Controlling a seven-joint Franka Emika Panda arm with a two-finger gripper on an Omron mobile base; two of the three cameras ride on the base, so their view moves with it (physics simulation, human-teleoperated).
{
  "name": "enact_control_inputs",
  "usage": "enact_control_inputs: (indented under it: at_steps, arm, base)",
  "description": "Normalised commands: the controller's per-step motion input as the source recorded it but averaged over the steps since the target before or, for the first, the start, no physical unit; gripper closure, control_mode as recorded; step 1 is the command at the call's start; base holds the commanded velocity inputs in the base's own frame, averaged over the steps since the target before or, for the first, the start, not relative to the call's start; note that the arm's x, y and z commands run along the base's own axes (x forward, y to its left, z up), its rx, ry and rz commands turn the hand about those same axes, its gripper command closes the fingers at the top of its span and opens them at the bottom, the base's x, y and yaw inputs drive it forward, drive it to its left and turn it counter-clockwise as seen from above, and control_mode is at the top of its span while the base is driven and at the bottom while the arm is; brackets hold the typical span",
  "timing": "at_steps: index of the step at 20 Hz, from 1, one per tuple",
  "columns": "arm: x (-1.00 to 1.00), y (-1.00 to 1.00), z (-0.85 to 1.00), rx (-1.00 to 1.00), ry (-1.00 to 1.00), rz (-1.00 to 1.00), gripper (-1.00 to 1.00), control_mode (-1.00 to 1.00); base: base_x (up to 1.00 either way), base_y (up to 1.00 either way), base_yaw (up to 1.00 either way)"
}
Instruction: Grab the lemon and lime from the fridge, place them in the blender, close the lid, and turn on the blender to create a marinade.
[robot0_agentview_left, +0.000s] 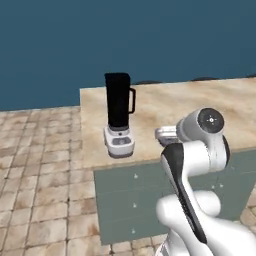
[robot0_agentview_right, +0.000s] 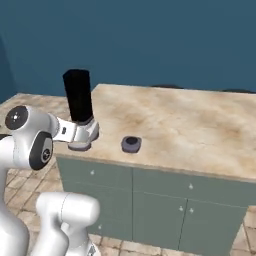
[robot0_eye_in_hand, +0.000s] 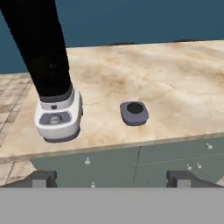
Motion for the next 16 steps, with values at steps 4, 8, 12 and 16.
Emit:
enact_control_inputs:
  at_steps: [4,8,12,16]
  arm:
    - [0.00,0.00,0.00,0.00,0.00,0.00,-1.00,1.00]
    - [0.00,0.00,0.00,0.00,0.00,0.00,-1.00,1.00]
    - [0.00,0.00,0.00,0.00,0.00,0.00,-1.00,1.00]
    - [0.00,0.00,0.00,0.00,0.00,0.00,-1.00,1.00]
  base:
    - [-0.32,0.00,-0.89]
    - [-0.11,0.00,-0.97]
    - [0.00,0.00,-1.00]
    - [0.00,0.00,-1.00]
